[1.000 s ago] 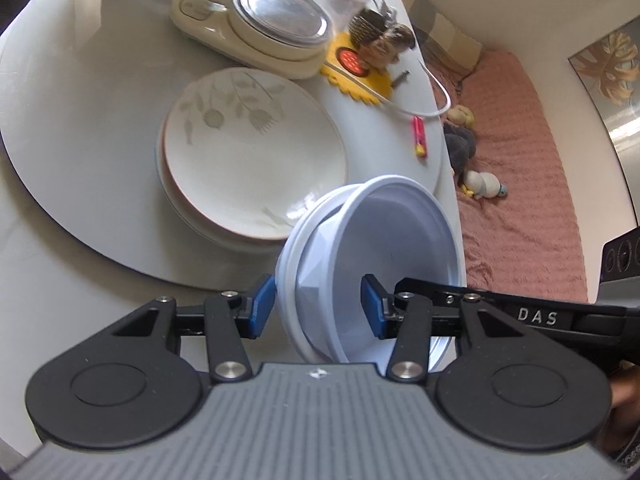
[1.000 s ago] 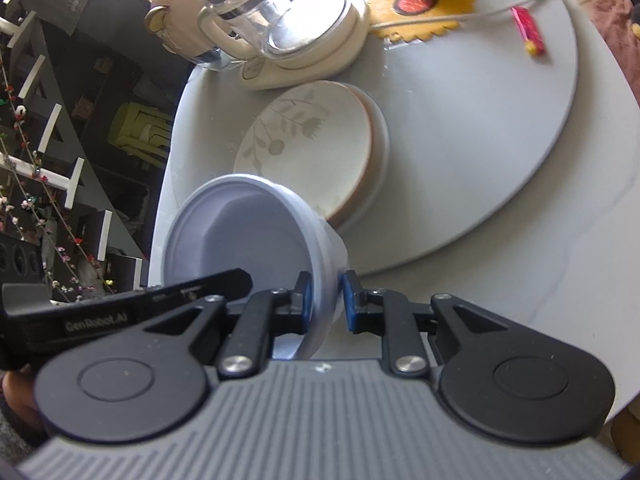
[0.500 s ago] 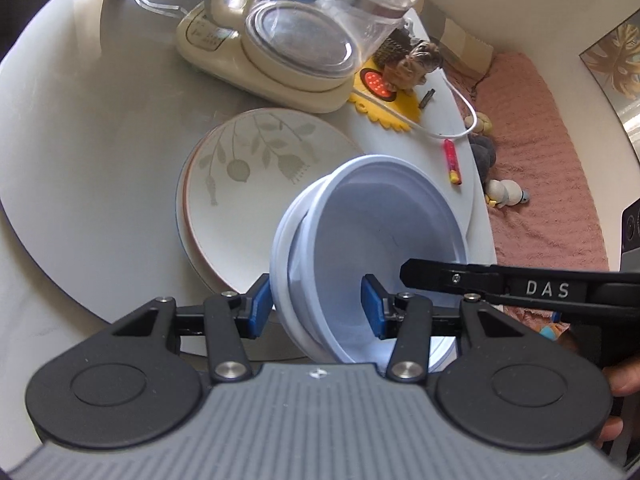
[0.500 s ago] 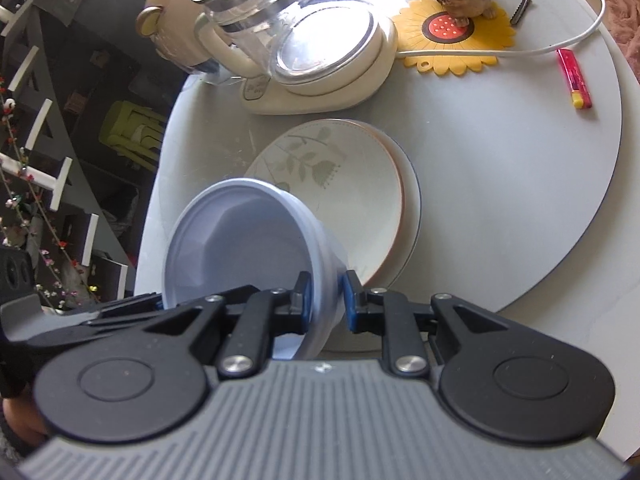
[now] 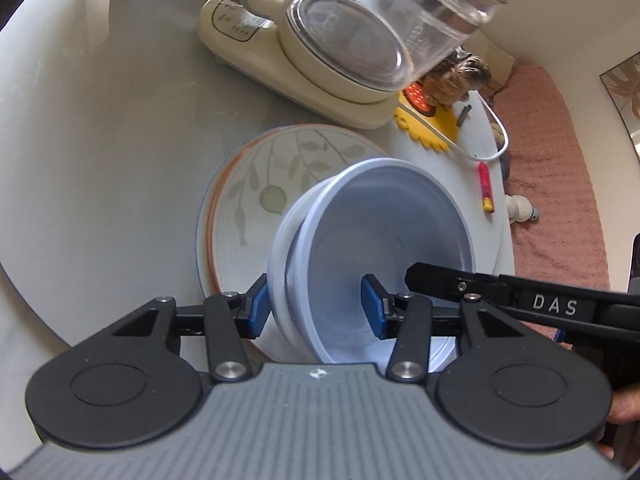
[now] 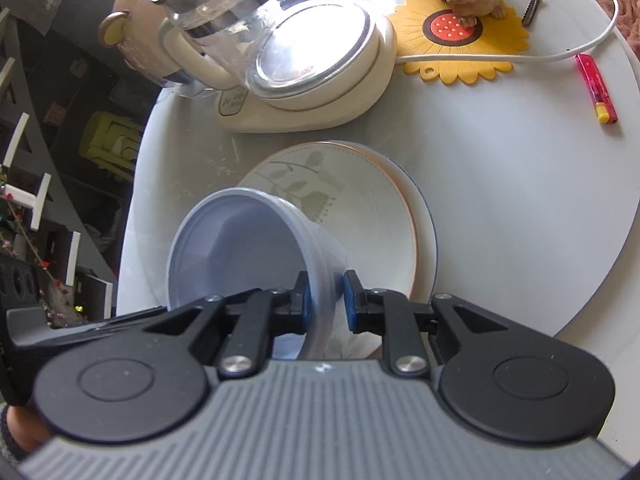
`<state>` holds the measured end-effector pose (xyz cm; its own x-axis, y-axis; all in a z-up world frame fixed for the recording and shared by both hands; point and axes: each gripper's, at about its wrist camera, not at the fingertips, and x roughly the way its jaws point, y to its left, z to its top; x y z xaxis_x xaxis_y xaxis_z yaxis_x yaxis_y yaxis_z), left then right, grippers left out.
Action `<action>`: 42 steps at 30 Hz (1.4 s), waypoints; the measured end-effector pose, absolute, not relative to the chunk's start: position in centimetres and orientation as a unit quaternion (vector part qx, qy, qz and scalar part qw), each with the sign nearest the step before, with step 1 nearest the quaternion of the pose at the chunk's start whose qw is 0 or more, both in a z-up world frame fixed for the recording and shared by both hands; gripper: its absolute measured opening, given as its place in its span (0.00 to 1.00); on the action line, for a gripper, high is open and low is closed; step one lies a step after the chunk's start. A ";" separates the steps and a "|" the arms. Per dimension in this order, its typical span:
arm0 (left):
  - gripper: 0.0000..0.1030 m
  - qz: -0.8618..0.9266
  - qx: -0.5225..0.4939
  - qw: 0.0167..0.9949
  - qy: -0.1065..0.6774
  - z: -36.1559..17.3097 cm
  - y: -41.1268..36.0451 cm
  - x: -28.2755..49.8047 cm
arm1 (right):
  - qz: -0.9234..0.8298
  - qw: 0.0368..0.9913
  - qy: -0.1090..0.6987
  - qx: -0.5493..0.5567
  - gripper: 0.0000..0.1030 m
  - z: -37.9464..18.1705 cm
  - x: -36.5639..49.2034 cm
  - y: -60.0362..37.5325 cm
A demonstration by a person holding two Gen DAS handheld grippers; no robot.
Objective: Organize plates and bowls
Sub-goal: 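Carry the nested bowls with both tools over the plate stack and lower them, then open both tools to release the bowls onto the plates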
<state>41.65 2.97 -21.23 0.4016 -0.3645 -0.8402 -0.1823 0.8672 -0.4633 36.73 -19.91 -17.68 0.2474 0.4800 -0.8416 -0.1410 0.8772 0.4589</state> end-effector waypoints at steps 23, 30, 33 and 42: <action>0.55 -0.057 -0.260 0.814 0.516 -20.2 3.6 41.5 | 0.192 0.792 0.566 0.125 0.37 -17.1 36.8 -19.8; 0.55 -0.054 -0.247 0.835 0.489 -17.2 3.9 39.6 | 0.185 0.813 0.537 0.126 0.41 -14.8 35.2 -20.4; 0.55 -0.056 -0.239 0.845 0.476 -15.5 4.0 38.7 | 0.180 0.824 0.521 0.133 0.41 -13.5 34.1 -20.8; 0.55 -0.040 -0.196 0.884 0.423 -7.3 3.2 33.6 | 0.199 0.859 0.450 0.143 0.41 -7.4 29.8 -22.3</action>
